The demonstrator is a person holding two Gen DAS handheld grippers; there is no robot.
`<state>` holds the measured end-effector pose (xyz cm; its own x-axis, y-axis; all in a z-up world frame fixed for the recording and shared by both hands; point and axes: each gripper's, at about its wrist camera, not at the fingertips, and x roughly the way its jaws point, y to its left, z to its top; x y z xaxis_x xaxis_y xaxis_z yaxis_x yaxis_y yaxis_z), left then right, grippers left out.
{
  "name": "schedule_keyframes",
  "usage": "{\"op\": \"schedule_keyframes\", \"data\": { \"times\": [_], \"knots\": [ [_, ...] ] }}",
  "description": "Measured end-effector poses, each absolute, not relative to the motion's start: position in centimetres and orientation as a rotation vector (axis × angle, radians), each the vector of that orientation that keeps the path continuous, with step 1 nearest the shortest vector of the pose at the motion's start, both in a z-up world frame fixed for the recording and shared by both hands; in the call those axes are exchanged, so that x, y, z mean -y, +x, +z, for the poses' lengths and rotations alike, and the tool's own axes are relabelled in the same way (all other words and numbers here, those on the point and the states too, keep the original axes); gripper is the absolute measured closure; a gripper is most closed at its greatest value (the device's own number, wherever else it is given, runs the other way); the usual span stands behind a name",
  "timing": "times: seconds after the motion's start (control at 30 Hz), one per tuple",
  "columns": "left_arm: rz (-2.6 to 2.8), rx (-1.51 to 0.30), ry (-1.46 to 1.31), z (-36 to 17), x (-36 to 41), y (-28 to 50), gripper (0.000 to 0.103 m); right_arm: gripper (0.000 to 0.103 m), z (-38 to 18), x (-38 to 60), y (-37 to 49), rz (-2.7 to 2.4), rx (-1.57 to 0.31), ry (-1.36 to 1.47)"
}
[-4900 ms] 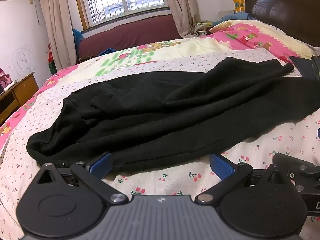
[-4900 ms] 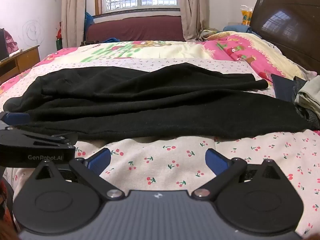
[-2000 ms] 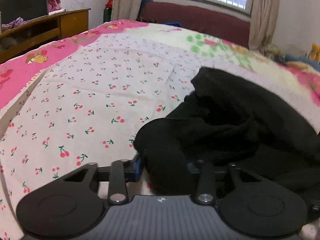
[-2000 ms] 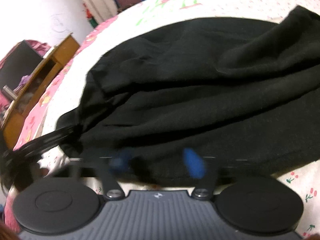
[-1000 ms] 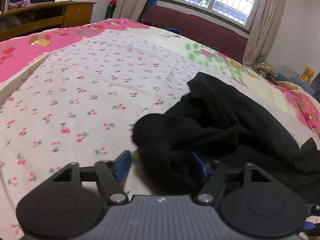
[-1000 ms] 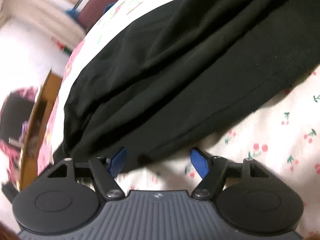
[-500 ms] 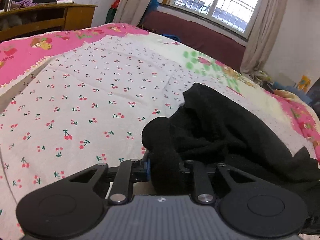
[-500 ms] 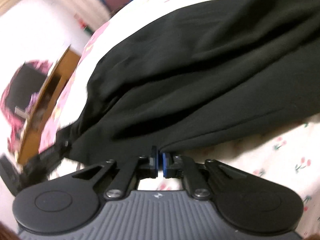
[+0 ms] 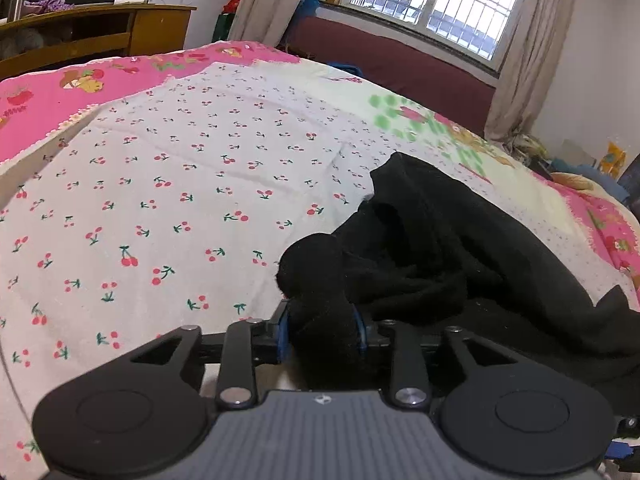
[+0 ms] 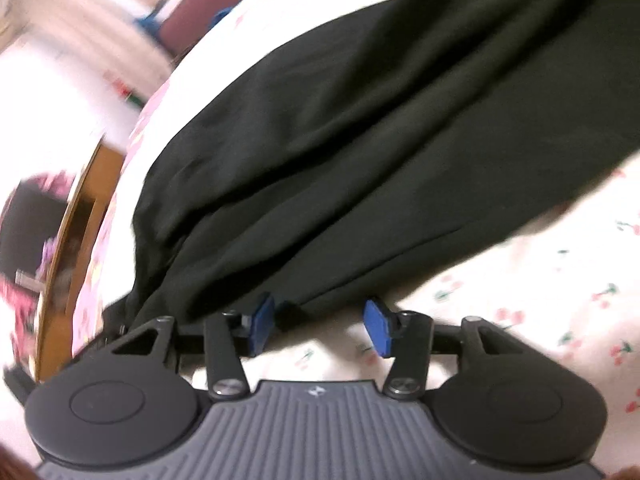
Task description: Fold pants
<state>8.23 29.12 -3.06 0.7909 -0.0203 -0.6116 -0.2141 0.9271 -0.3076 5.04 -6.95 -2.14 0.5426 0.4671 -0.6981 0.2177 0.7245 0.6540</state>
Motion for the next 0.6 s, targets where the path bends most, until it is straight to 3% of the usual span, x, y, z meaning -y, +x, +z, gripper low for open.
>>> {"op": "schedule_keyframes", "data": {
  "times": [0.17, 0.2, 0.23, 0.27, 0.3, 0.6],
  "knots": [
    [0.121, -0.658, -0.325, -3.6, -28.3, 9.5, 0.043, 0.047, -3.7, 7.4, 7.1, 0.141, -0.957, 0.917],
    [0.126, -0.657, -0.327, -3.7, -28.2, 9.8, 0.042, 0.053, -4.0, 7.1, 7.8, 0.135, -0.964, 0.891],
    [0.141, -0.658, -0.333, -3.9, -28.2, 10.2, 0.043, 0.074, -4.4, 6.5, 8.5, 0.123, -0.98, 0.857],
    [0.142, -0.663, -0.349, -3.9, -28.3, 10.5, 0.047, 0.083, -4.6, 6.0, 9.0, 0.106, -1.006, 0.835],
    [0.126, -0.664, -0.381, -3.8, -28.7, 10.5, 0.06, 0.092, -4.6, 5.7, 9.3, 0.124, -1.017, 0.843],
    [0.068, -0.556, -0.501, -0.5, -30.8, 5.3, 0.068, 0.097, -0.3, 1.1, 6.0, 0.369, -1.039, 0.618]
  ]
}}
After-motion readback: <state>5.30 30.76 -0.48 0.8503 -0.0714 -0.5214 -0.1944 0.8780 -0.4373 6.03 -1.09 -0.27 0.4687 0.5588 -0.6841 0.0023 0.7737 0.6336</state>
